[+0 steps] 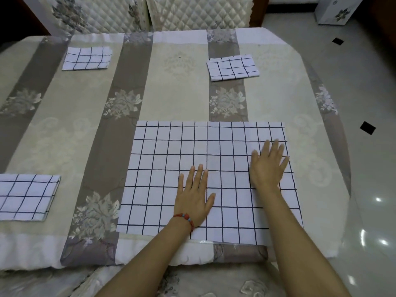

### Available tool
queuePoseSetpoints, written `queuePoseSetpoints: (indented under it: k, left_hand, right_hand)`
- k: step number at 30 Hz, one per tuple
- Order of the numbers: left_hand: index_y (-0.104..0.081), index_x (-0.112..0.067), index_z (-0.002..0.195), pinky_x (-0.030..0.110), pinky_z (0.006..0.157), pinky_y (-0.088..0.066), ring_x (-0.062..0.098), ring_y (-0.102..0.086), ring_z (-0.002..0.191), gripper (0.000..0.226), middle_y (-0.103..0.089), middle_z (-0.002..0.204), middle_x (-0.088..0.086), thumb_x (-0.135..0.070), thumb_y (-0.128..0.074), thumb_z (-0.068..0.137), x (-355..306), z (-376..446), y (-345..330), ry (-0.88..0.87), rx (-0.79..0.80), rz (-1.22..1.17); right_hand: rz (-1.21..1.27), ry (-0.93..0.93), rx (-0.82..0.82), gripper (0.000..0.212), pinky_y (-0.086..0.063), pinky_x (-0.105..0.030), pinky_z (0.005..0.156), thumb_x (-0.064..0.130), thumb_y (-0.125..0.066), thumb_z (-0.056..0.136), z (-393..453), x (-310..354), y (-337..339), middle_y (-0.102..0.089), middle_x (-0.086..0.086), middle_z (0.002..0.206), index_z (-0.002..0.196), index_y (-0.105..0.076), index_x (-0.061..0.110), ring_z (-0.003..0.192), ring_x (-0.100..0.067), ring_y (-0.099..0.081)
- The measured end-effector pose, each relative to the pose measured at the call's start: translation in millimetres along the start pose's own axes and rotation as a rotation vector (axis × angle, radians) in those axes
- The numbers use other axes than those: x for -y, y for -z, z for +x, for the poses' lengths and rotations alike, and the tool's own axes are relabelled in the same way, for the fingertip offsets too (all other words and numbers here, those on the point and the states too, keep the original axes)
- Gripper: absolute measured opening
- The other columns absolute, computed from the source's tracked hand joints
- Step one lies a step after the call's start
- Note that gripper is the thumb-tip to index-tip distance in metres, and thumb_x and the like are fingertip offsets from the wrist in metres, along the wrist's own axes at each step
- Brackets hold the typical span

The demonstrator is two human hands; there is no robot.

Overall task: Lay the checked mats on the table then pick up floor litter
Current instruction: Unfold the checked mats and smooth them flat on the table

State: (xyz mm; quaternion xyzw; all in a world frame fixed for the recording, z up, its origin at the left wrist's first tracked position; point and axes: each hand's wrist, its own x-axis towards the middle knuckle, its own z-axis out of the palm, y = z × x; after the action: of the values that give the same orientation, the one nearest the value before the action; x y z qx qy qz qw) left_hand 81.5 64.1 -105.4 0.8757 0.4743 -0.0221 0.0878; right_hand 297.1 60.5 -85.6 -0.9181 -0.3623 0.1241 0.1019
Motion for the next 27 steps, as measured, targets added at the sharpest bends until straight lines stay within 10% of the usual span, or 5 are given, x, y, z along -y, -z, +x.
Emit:
queuePoseSetpoints:
  k: [4,12,19,25,27]
  left_hand:
    - [-0.021,-0.015,0.143,0.041,0.112,0.001,0.018,-0.002,0.143,0.063,-0.029,0.152,0.005,-0.051,-0.01,0.092,-0.2,0.3,-4.6,-0.002,-0.02,0.002]
    - [0.009,-0.014,0.145,0.047,0.115,0.014,0.028,0.019,0.143,0.07,0.019,0.154,0.013,-0.053,-0.014,0.092,12.1,36.9,21.6,0.441,0.039,-0.22]
    - [0.002,-0.028,0.146,0.046,0.117,0.01,0.017,0.012,0.145,0.053,0.009,0.158,-0.004,-0.042,-0.016,0.097,-9.4,97.0,33.6,-0.345,0.154,0.003]
    - [0.007,-0.02,0.146,0.053,0.117,0.008,0.025,0.014,0.145,0.061,0.015,0.157,0.006,-0.047,-0.014,0.095,61.7,133.4,40.2,0.402,0.053,-0.117]
    - [0.007,-0.016,0.146,0.053,0.116,0.009,0.025,0.017,0.144,0.064,0.018,0.155,0.008,-0.047,-0.016,0.095,51.2,119.2,40.1,0.409,-0.001,-0.11]
  right_hand:
    - [0.008,0.396,0.052,0.059,0.005,-0.042,0.116,0.046,-0.014,0.093,-57.3,24.6,-17.5,-0.002,-0.001,0.157,0.147,-0.013,0.021,0.146,-0.02,0.0]
    - [-0.063,0.365,0.031,0.062,0.012,-0.035,0.115,0.052,-0.009,0.09,-68.9,15.1,-31.3,-0.005,0.003,0.158,0.146,-0.015,0.026,0.145,-0.017,-0.003]
    - [-0.072,0.357,0.007,0.06,0.017,-0.03,0.112,0.051,-0.01,0.093,-70.7,14.8,-31.8,-0.014,0.002,0.156,0.145,-0.021,0.023,0.144,-0.016,-0.009]
    - [-0.026,0.381,-0.006,0.061,0.021,-0.028,0.111,0.051,-0.008,0.09,-68.5,15.0,-32.6,-0.001,0.007,0.156,0.146,-0.012,0.026,0.143,-0.011,0.005]
    - [-0.035,0.376,-0.014,0.061,0.021,-0.029,0.111,0.05,-0.009,0.09,-68.2,13.9,-32.2,-0.004,0.005,0.157,0.146,-0.014,0.026,0.143,-0.012,0.003]
